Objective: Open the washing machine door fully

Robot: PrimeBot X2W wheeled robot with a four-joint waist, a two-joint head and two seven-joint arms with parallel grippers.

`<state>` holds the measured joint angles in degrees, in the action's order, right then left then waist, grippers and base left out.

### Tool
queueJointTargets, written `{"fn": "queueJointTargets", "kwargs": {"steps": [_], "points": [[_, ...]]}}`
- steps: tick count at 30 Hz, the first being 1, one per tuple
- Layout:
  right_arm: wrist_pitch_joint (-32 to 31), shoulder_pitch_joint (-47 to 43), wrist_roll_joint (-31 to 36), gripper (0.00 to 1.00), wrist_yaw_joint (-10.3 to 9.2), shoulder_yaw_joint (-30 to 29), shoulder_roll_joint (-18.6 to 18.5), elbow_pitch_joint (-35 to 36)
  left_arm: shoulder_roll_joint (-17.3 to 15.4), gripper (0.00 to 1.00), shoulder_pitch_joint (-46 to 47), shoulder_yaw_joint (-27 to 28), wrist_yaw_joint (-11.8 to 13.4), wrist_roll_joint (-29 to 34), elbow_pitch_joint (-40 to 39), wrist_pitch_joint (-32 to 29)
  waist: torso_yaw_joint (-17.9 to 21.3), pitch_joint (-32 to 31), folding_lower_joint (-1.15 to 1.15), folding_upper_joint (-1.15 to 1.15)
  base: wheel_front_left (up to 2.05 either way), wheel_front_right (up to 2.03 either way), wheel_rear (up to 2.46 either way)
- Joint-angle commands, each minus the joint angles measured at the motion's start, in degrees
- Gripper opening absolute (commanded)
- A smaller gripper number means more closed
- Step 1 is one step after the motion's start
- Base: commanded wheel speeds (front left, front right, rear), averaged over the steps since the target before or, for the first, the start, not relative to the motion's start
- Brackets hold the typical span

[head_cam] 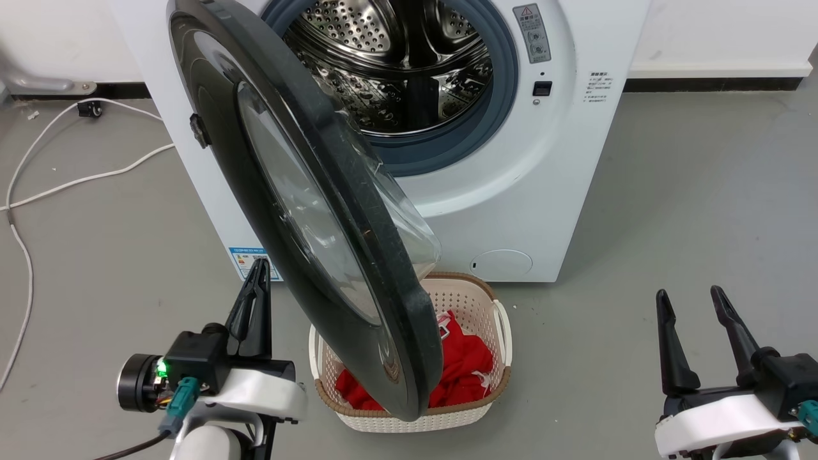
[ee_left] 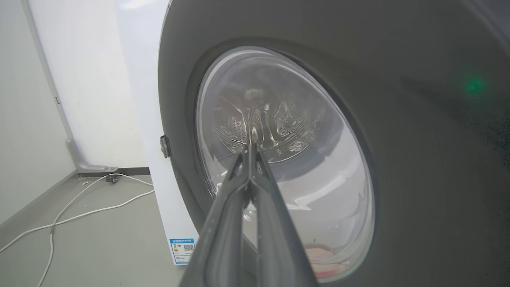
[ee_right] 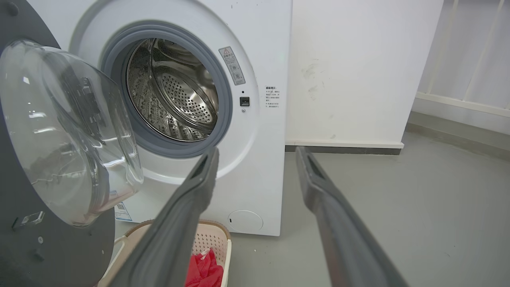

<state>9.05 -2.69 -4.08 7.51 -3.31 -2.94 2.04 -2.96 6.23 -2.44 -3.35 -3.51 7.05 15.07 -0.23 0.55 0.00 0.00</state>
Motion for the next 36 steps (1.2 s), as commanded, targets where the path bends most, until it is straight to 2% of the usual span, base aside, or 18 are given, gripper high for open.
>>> {"fn": "queueJointTargets", "kwargs": {"steps": [1,10,20,24,30,36], "points": [[0.20,0.41,-0.19,1.00,-0.04,-0.17,0.12,-0.09,0.06,0.00,0.46,0.25,0.04,-0.59,-0.53,0.15,-0.03,0.01,0.00,0.00,0.00,0.00,0.00],[0.19,0.39,-0.71,1.00,-0.04,-0.60,0.12,-0.40,0.08,0.00,2.86,0.55,0.62,-2.45,-10.74,0.15,-0.46,0.08,0.00,0.00,0.00,0.00,0.00],[0.09,0.51,-0.75,1.00,-0.04,-0.72,0.12,-0.49,-0.37,0.00,7.77,0.81,1.75,-0.23,-25.05,0.14,-0.80,0.16,0.00,0.00,0.00,0.00,0.00],[0.01,0.37,-0.69,1.00,-0.04,-1.16,0.12,-0.28,-0.40,0.00,10.49,0.02,1.54,0.46,-28.32,0.14,-1.22,0.56,0.00,0.00,0.00,0.00,0.00],[-0.32,0.12,-0.74,1.00,-0.04,-1.44,0.13,-0.35,-0.18,0.00,14.67,-6.08,0.20,0.74,-31.85,0.14,-1.50,0.74,0.00,0.00,0.00,0.00,0.00],[-0.18,0.29,-0.93,1.00,-0.04,-1.39,0.13,-0.49,-0.09,0.00,13.66,-14.84,-1.72,-0.75,-31.61,-2.68,-1.20,0.74,0.00,0.00,0.00,0.00,0.00]]}}
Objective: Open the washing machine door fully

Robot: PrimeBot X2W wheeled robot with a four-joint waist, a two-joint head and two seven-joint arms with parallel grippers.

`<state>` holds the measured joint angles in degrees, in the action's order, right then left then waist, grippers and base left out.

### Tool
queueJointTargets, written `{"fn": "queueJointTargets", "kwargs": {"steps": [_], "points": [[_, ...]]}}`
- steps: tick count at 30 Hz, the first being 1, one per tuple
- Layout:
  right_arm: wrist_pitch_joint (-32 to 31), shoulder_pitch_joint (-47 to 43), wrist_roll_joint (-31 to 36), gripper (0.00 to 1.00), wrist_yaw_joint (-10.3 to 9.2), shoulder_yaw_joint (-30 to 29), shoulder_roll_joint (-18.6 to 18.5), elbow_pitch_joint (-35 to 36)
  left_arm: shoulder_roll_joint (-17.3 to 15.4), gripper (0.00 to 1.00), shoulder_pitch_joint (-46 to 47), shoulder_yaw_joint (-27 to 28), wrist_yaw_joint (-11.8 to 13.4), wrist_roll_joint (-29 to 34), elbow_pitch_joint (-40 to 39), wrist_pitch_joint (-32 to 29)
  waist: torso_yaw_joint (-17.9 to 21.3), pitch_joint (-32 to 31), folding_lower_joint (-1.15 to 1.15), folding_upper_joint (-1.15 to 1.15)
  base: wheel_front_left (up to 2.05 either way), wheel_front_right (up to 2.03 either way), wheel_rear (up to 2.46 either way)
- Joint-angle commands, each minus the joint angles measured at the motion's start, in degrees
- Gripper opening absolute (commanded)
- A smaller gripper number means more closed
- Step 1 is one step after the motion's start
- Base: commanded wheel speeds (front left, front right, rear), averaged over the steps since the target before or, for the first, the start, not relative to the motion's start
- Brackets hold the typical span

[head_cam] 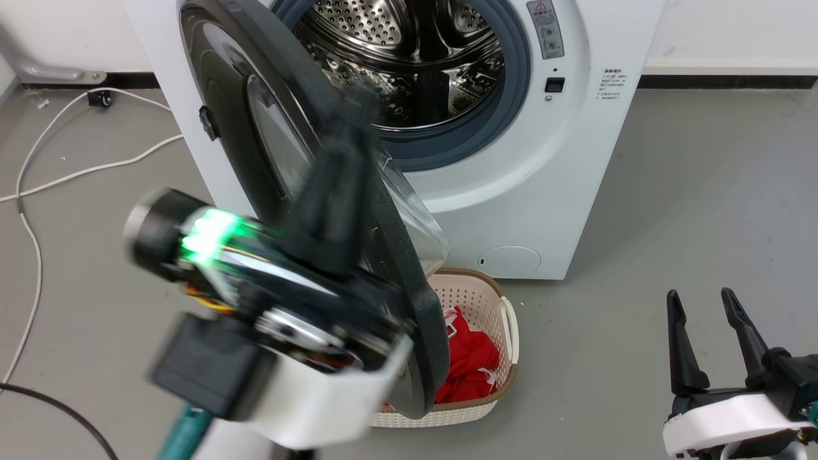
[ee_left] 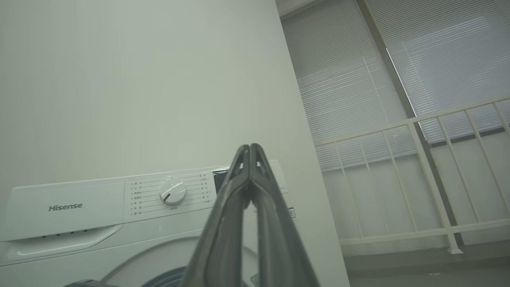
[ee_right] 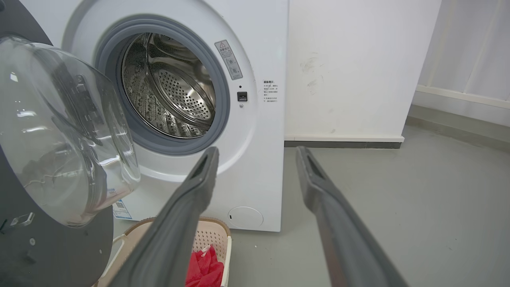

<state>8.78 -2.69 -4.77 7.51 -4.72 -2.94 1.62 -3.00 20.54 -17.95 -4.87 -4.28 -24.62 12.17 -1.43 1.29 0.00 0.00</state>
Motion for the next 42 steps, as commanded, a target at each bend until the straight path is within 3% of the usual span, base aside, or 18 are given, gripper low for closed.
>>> {"fn": "queueJointTargets", "kwargs": {"steps": [1,14,19,26,34,42], "points": [[0.04,0.23,-0.23,1.00,-0.04,-0.02,0.13,-0.10,-0.04,0.00,-1.33,-1.10,-0.38,-0.45,0.19,-0.55,0.03,0.00,0.00,0.00,0.00,0.00,0.00],[-0.12,-1.12,-0.99,1.00,-0.04,0.25,0.11,-0.64,-3.07,0.00,-14.35,-19.19,-2.19,-6.07,4.59,-10.25,-0.74,-1.13,0.00,0.00,0.00,0.00,0.00],[-0.09,-0.99,-1.39,1.00,-0.04,1.00,0.11,-1.07,-5.23,0.00,-18.09,-22.89,-2.35,-6.98,8.14,-12.85,-0.94,-1.39,0.00,0.00,0.00,0.00,0.00],[-0.13,-1.24,-1.71,1.00,-0.04,1.49,0.11,-1.45,-6.88,0.00,-19.15,-22.50,-0.98,-6.41,12.74,-13.64,-0.77,-1.37,0.00,0.00,0.00,0.00,0.00],[0.29,-0.39,-2.39,1.00,-0.04,2.21,0.11,-1.63,-4.23,0.00,-15.33,-18.73,2.28,-7.06,17.06,-10.36,0.32,-0.58,0.00,0.00,0.00,0.00,0.00],[0.19,0.02,-2.81,1.00,-0.04,2.23,0.12,-2.04,-2.39,0.00,-11.43,-17.43,3.03,-8.29,21.53,-7.79,0.88,0.18,0.00,0.00,0.00,0.00,0.00]]}}
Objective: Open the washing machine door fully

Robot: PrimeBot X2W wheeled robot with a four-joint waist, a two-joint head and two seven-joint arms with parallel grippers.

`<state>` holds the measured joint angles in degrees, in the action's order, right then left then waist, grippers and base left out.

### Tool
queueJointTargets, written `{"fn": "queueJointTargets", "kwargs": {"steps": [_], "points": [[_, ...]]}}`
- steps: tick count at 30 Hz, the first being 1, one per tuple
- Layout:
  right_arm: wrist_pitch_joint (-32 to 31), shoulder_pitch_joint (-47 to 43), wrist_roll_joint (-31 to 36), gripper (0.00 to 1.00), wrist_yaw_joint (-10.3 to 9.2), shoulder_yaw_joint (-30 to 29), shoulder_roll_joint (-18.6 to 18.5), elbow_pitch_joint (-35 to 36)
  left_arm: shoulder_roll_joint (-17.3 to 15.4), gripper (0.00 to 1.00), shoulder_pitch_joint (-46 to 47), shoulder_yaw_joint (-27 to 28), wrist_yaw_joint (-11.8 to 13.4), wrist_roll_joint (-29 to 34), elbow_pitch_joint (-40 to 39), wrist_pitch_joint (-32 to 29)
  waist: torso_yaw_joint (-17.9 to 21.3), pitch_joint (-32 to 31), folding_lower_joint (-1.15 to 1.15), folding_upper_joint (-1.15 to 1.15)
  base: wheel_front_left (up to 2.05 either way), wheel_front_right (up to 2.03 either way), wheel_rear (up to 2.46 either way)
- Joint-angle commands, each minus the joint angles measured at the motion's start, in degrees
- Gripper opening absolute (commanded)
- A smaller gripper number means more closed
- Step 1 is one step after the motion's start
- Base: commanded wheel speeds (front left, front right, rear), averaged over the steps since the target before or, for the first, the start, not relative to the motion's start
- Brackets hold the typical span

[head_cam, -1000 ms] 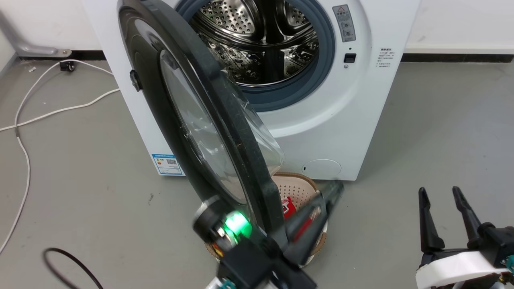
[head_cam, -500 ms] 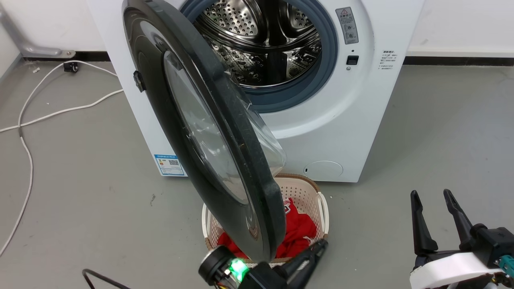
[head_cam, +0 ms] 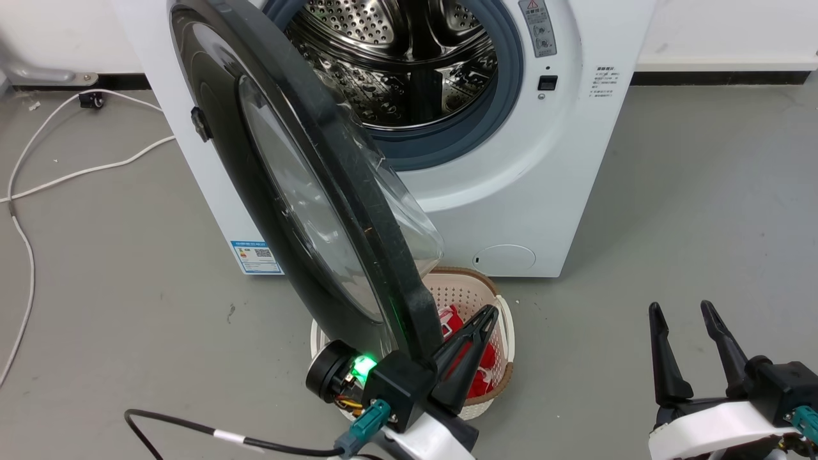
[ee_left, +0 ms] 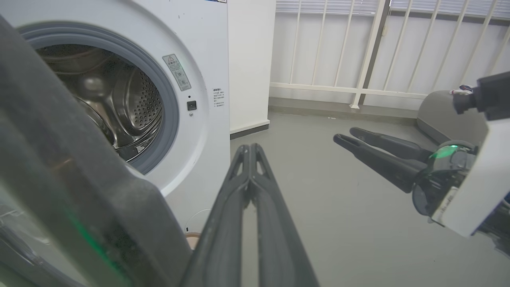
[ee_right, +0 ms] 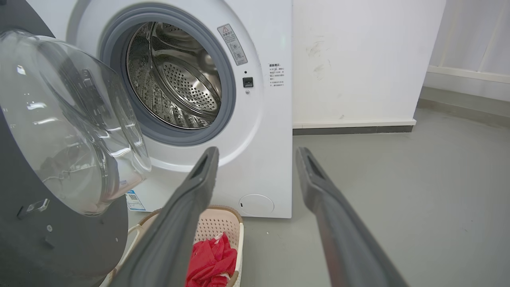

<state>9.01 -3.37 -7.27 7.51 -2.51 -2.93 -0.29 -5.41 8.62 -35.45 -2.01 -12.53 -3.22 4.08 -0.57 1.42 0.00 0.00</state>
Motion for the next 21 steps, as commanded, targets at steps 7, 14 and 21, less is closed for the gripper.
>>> {"fn": "queueJointTargets", "kwargs": {"steps": [7,14,21], "points": [[-0.30,1.07,-0.59,1.00,-0.04,0.03,0.10,-0.37,0.51,0.00,1.90,0.68,0.98,-0.77,3.35,1.50,-0.09,0.26,0.00,0.00,0.00,0.00,0.00],[-0.43,1.11,-0.75,1.00,-0.04,0.09,0.10,-0.50,0.17,0.00,1.32,1.65,1.93,-1.87,5.71,0.94,-0.52,0.08,0.00,0.00,0.00,0.00,0.00],[-0.52,1.19,-1.01,1.00,-0.04,0.20,0.10,-0.64,-0.17,0.00,2.44,2.60,2.49,-2.58,7.93,1.09,-0.82,0.10,0.00,0.00,0.00,0.00,0.00]]}}
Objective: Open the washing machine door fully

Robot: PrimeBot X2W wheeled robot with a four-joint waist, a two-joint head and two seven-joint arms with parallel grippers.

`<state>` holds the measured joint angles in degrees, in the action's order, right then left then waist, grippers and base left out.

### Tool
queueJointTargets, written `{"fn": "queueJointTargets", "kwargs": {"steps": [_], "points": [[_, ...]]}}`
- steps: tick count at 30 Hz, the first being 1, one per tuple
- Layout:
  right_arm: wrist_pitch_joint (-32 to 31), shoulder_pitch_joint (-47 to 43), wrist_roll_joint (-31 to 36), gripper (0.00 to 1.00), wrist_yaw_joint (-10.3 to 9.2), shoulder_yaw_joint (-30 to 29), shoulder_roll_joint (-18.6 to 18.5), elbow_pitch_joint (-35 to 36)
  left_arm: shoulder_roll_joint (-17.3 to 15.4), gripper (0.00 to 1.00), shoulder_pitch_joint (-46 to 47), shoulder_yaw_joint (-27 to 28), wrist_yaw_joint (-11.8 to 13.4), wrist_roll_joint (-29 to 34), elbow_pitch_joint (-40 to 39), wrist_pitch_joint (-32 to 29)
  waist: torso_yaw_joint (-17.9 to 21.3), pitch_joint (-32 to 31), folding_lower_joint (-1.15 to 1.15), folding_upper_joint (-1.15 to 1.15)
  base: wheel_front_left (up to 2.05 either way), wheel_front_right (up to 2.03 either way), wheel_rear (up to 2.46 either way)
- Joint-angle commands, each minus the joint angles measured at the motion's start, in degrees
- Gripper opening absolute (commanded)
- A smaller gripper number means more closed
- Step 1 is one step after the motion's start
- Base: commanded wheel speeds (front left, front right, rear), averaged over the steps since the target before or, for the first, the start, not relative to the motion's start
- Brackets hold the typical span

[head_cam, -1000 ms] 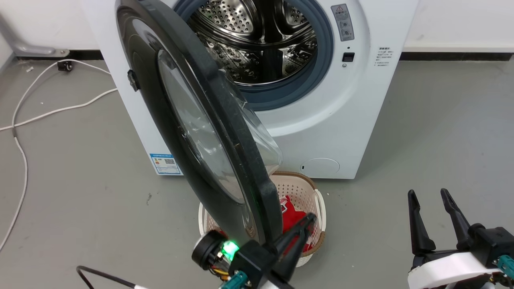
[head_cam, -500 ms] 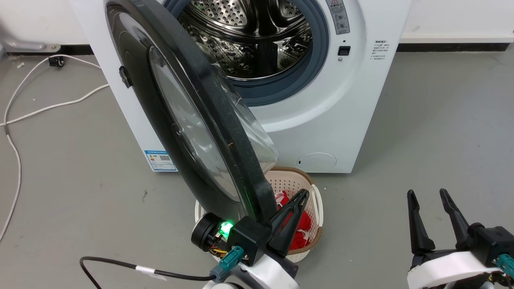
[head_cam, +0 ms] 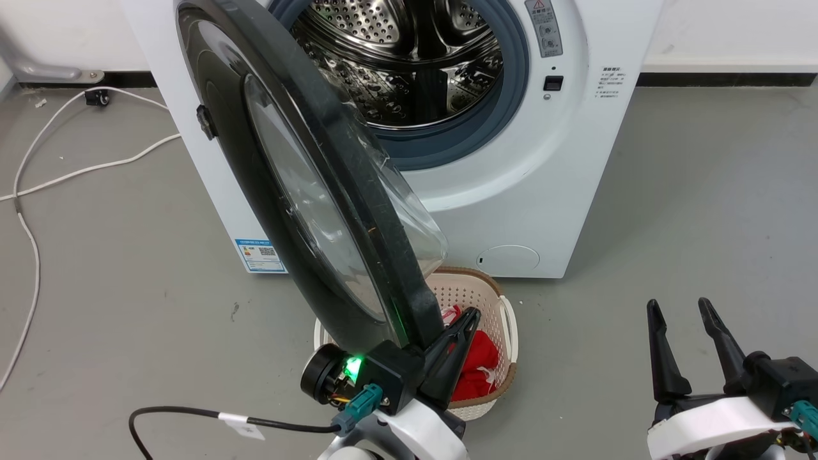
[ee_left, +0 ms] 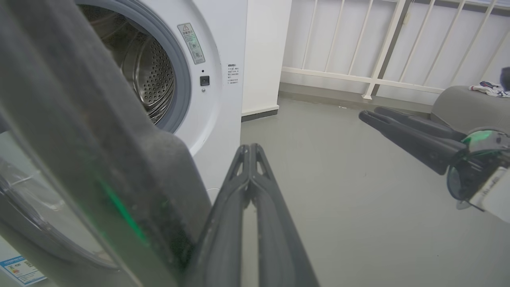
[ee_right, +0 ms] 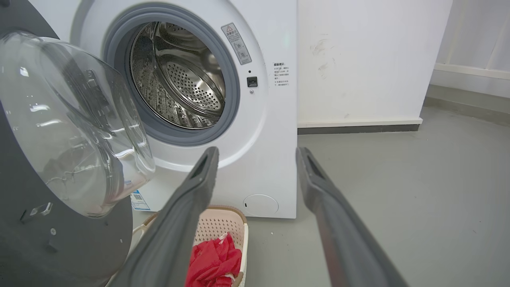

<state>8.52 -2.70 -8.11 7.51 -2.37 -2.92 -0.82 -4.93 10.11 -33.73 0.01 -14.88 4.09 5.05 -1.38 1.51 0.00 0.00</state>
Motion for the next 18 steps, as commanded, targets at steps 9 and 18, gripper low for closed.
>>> {"fn": "queueJointTargets", "kwargs": {"steps": [9,18], "points": [[-0.01,0.38,-0.38,1.00,-0.04,0.29,0.09,-0.48,-1.30,0.00,0.54,1.53,1.65,-0.36,1.84,0.94,0.26,-0.28,0.00,0.00,0.00,0.00,0.00],[-0.25,-0.82,-0.77,1.00,-0.04,-0.06,0.09,-0.48,-2.89,0.00,-3.53,1.88,4.35,0.20,-1.03,0.95,-1.53,-1.18,0.00,0.00,0.00,0.00,0.00]]}}
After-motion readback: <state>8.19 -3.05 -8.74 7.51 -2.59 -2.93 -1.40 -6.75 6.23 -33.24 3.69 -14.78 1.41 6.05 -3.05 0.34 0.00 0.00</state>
